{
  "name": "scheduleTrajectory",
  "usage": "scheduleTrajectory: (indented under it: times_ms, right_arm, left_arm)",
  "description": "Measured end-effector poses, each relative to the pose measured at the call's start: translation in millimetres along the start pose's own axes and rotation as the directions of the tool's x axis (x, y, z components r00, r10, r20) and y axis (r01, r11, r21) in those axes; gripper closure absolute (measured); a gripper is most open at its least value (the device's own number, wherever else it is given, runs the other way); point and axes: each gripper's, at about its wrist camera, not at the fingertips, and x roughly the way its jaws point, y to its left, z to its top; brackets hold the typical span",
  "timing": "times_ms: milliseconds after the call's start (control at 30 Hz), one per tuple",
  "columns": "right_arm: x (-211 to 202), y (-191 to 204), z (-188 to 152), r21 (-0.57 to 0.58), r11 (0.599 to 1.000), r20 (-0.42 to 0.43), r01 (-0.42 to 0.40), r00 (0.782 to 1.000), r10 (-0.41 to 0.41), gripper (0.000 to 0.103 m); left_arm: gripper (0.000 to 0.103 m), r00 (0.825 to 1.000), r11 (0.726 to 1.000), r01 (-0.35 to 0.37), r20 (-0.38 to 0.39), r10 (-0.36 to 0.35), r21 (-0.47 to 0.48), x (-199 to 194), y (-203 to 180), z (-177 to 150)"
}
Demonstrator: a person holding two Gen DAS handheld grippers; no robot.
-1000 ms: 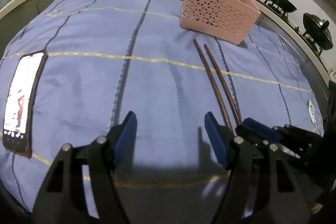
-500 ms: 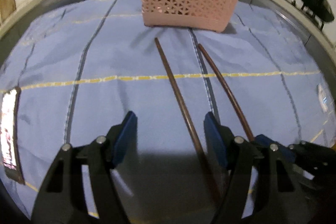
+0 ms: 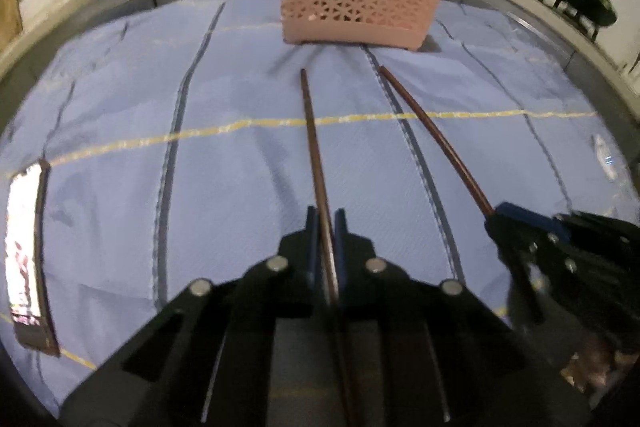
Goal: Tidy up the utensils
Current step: 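Lift the held chopsticks and carry both grippers toward the pink holder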
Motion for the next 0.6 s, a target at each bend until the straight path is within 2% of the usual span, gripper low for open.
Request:
scheduleTrajectory:
  times_ms: [133,200,367,600]
  right_arm:
    - [1,5,0,-0.015,1.0,-0.006,0.0,1.0,0.0,0.097]
    - [2,7,0,-0.02,1.0,-0.009,-0.002,1.0,0.002,0.097]
    - [3,8,2,-0.022,1.0,-0.018,-0.005,1.0,0.004,0.097]
    - [8,4,13,0.002,0.999,-0.054,-0.033,0.998,0.033,0.096]
  left_arm:
    - [0.096,0.998,0.997,0.065,-0.019,-0.066,-0.028,-9,19,-8]
    - [0.097,0.998,0.998,0.05,-0.024,-0.05,-0.025,-10,22,-11]
    - [0.097,0.998,0.998,0.061,-0.032,-0.062,-0.034,-11,25,-13]
    - [0.097,0.998,0.999,0.034,-0.056,-0.034,-0.001,-3,20,2]
